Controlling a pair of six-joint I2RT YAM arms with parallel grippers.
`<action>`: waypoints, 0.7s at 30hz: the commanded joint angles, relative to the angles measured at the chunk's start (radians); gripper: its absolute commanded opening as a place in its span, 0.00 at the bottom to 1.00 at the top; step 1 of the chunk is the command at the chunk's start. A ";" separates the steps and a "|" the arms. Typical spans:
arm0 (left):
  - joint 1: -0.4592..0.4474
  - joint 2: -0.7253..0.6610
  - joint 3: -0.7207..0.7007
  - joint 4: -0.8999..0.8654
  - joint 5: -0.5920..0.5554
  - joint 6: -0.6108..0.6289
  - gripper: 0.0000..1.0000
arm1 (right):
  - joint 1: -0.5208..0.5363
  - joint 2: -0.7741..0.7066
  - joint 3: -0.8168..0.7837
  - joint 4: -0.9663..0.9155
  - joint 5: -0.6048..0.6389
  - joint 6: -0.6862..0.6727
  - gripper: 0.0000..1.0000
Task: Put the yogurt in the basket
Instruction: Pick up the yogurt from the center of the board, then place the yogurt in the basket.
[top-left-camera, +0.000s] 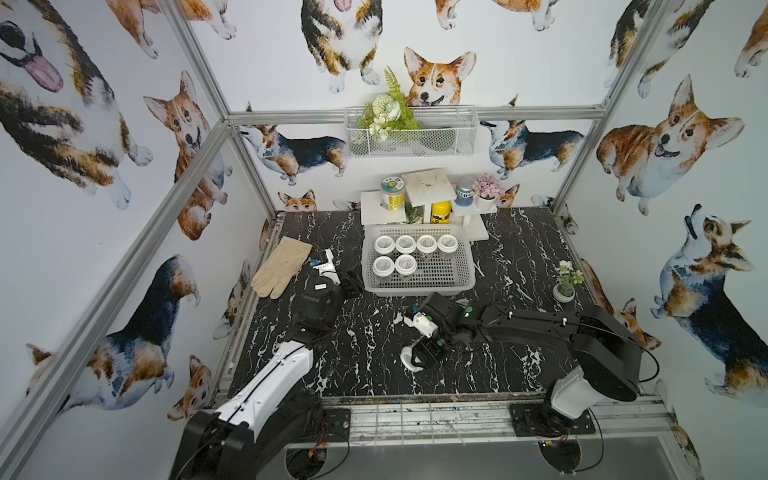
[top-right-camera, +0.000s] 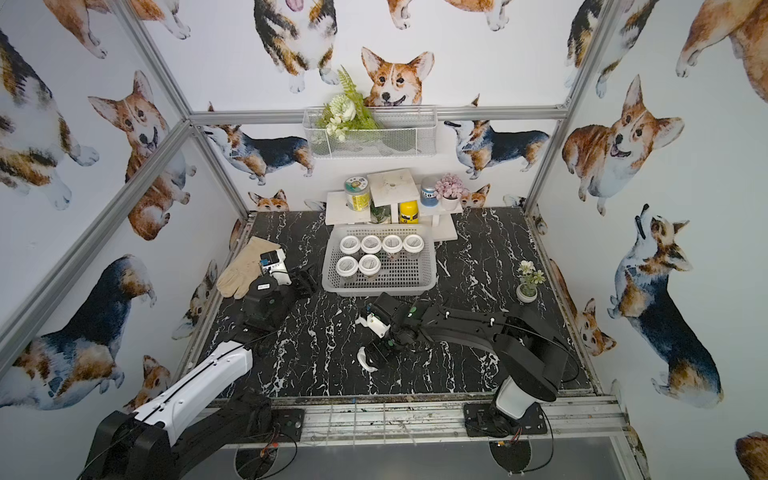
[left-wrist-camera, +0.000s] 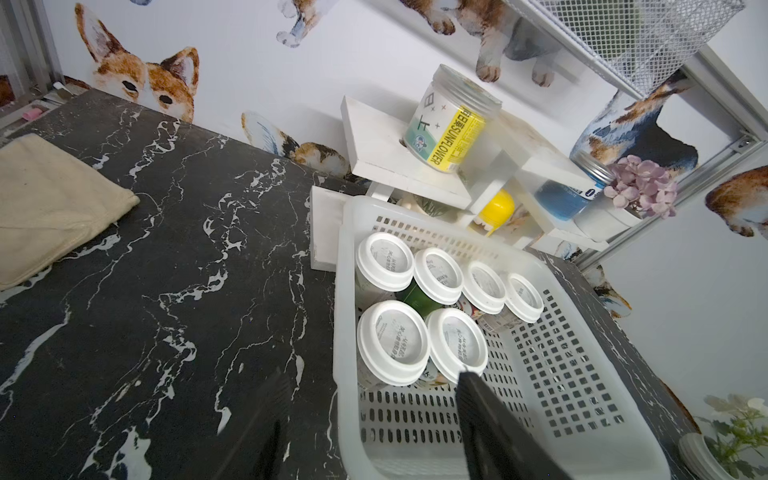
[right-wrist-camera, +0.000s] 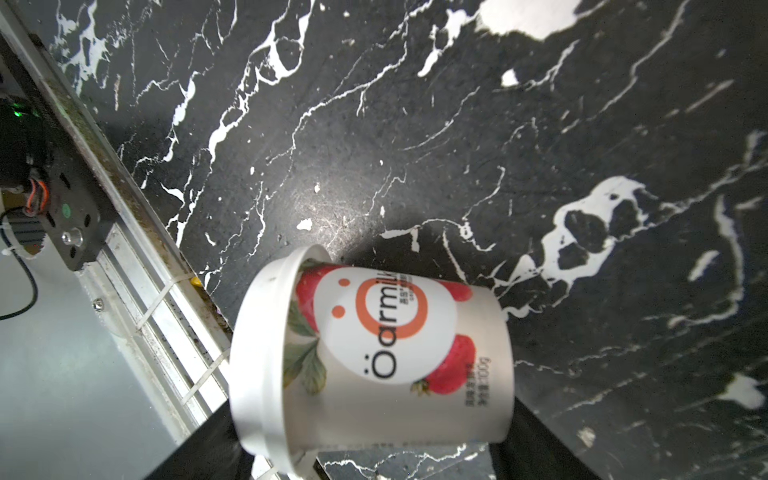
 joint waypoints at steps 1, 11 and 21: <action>-0.004 -0.013 0.011 0.006 0.000 0.019 0.69 | -0.026 -0.023 -0.008 0.043 -0.048 0.012 0.81; -0.057 -0.106 0.167 -0.318 0.135 0.155 0.71 | -0.222 -0.195 -0.047 0.099 -0.293 0.065 0.82; -0.406 -0.080 0.434 -0.608 0.204 0.311 0.75 | -0.373 -0.293 -0.018 0.115 -0.457 0.136 0.85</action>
